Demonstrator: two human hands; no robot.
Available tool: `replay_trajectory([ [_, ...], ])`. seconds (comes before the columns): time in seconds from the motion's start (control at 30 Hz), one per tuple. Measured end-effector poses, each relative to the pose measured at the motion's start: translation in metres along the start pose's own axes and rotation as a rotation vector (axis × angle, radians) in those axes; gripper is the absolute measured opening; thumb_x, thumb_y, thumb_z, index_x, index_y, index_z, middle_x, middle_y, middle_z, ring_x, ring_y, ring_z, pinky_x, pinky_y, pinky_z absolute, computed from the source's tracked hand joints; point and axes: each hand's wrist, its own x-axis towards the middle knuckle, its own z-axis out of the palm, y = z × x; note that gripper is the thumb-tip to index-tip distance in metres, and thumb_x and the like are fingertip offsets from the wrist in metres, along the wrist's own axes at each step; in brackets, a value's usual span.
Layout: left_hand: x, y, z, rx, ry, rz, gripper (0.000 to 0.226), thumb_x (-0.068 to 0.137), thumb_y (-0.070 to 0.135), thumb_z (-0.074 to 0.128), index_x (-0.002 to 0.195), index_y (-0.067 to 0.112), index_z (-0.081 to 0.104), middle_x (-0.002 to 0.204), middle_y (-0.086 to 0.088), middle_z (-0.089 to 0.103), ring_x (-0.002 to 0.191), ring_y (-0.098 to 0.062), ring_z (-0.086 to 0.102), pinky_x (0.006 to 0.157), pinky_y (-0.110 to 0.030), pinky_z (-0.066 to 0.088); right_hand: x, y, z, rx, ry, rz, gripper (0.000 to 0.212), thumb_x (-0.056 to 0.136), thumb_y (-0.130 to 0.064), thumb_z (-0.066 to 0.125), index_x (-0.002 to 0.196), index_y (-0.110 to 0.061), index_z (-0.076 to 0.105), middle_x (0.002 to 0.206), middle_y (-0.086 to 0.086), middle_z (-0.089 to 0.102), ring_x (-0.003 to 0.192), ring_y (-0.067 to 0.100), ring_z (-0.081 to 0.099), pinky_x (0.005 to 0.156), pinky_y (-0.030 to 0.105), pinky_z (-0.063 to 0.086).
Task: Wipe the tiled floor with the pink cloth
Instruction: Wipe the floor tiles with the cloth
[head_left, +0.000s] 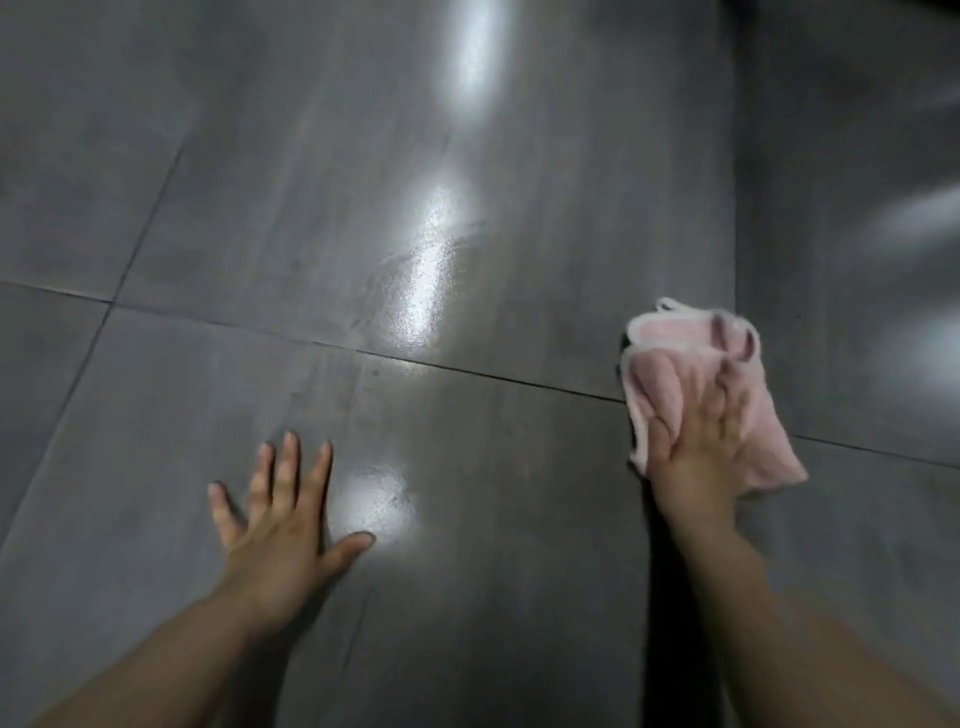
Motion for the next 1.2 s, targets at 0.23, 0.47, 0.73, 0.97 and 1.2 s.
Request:
replay_trajectory([
  [0.23, -0.003, 0.013, -0.008, 0.019, -0.087, -0.081, 0.090, 0.081, 0.054, 0.048, 0.142, 0.024, -0.012, 0.153, -0.005, -0.021, 0.139, -0.020, -0.024, 0.111, -0.053, -0.012, -0.126, -0.064, 0.054, -0.126, 0.000, -0.701, 0.058, 0.080, -0.046, 0.038, 0.134, -0.024, 0.036, 0.142, 0.004, 0.044, 0.140, 0.020, 0.017, 0.110, 0.042, 0.008],
  [0.47, -0.002, 0.012, -0.006, -0.008, -0.091, -0.088, 0.089, 0.081, 0.050, 0.051, 0.142, 0.026, -0.009, 0.153, -0.004, -0.022, 0.139, -0.020, -0.025, 0.110, -0.053, -0.014, -0.073, 0.091, -0.014, -0.052, 0.035, 0.007, 0.081, 0.075, -0.060, 0.010, 0.145, -0.021, 0.009, 0.155, 0.010, 0.009, 0.144, 0.023, -0.001, 0.116, 0.048, 0.009],
  [0.73, -0.005, 0.017, -0.006, 0.021, -0.089, -0.108, 0.086, 0.083, 0.046, 0.051, 0.143, 0.025, -0.007, 0.153, -0.005, -0.020, 0.140, -0.022, -0.022, 0.111, -0.054, -0.010, -0.180, -0.045, 0.060, -0.076, 0.057, -0.596, 0.062, 0.076, -0.043, 0.041, 0.134, -0.023, 0.037, 0.141, 0.002, 0.040, 0.136, 0.019, 0.012, 0.111, 0.044, 0.010],
  [0.97, -0.005, 0.015, -0.004, 0.023, -0.067, -0.102, 0.087, 0.083, 0.048, 0.050, 0.143, 0.024, -0.007, 0.154, -0.006, -0.018, 0.140, -0.022, -0.022, 0.111, -0.053, -0.013, -0.093, 0.106, 0.005, -0.148, 0.053, -0.337, 0.070, 0.079, -0.047, 0.032, 0.143, -0.018, 0.027, 0.146, 0.013, 0.032, 0.138, 0.023, 0.018, 0.107, 0.046, 0.017],
  [1.2, -0.003, 0.019, -0.007, 0.044, -0.100, -0.121, 0.087, 0.084, 0.048, 0.049, 0.142, 0.024, -0.010, 0.153, -0.006, -0.021, 0.140, -0.023, -0.023, 0.111, -0.054, -0.012, -0.151, -0.014, 0.040, -0.107, 0.105, -0.289, 0.074, 0.076, -0.043, 0.035, 0.141, -0.011, 0.023, 0.143, 0.016, 0.028, 0.119, 0.036, 0.042, 0.085, 0.052, 0.045],
])
